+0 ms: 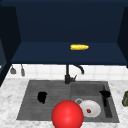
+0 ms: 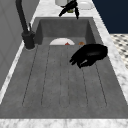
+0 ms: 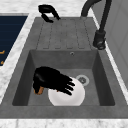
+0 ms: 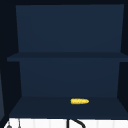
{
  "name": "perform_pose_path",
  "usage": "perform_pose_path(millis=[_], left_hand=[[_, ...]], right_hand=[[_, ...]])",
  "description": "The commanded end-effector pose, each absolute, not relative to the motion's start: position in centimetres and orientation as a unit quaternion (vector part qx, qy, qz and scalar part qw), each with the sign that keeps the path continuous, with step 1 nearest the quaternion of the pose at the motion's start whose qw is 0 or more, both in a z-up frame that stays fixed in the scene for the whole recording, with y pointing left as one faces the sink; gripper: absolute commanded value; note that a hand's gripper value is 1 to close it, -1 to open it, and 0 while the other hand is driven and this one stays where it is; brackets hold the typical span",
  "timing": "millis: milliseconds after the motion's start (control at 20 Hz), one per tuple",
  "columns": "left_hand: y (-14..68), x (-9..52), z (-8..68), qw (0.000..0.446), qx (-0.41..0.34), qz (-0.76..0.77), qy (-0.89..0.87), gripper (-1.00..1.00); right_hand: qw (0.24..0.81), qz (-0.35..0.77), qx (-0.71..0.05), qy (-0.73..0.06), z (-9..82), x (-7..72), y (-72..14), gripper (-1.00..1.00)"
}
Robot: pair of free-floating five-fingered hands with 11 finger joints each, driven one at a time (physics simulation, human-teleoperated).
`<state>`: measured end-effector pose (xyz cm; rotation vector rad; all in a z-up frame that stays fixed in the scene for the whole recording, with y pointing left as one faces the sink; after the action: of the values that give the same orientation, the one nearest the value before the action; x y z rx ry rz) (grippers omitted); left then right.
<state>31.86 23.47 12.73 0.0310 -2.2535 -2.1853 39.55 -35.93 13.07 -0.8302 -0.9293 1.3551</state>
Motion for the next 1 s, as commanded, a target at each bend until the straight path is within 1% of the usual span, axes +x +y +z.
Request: perform_pose_path(millis=[0, 350, 950], left_hand=[[23.5, 31.9, 12.7, 0.001, 0.010, -0.696, -0.718, 0.00], [23.5, 31.9, 12.7, 0.001, 0.010, -0.696, -0.718, 0.00], [23.5, 31.9, 12.7, 0.001, 0.010, -0.696, -0.718, 0.00]], right_hand=[[0.599, 0.603, -0.340, -0.401, 14.5, 39.5, -37.0, -1.00], [0.599, 0.609, -0.321, -0.408, 17.2, 39.5, -39.0, -1.00], [0.625, 0.607, -0.288, -0.397, 22.0, 39.5, -43.8, -1.00]])
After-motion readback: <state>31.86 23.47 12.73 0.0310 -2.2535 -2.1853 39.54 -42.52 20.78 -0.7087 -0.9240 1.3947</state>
